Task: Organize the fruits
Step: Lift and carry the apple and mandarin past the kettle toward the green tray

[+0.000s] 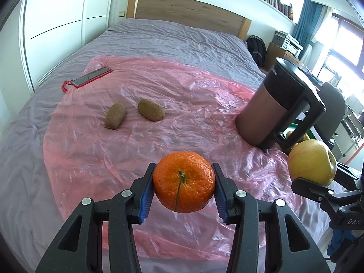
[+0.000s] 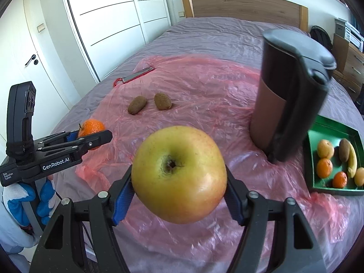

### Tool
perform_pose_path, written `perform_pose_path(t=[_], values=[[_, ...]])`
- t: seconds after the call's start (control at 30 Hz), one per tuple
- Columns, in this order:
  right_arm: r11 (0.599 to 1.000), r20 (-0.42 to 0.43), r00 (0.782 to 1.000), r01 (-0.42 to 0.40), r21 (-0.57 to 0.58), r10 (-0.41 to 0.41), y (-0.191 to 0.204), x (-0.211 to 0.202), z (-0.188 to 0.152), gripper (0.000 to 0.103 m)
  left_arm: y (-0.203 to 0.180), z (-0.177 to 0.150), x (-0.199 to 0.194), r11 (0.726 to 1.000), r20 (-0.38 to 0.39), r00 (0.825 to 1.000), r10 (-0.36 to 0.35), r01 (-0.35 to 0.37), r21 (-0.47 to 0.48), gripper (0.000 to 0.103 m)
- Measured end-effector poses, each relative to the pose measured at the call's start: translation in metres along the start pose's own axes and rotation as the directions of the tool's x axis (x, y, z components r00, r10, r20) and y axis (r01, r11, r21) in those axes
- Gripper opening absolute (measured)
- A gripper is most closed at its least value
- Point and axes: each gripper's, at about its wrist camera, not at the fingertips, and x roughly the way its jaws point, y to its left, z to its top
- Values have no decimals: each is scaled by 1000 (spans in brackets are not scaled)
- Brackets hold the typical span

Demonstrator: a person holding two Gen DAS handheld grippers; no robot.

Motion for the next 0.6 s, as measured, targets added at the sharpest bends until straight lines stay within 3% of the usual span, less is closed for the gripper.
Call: perform_pose_path(t=[0.6], values=[[983,36,993,109,150,-116,-98,-66,-63,96,-110,-18,-1,982,-71,992,-104,114,148,41]])
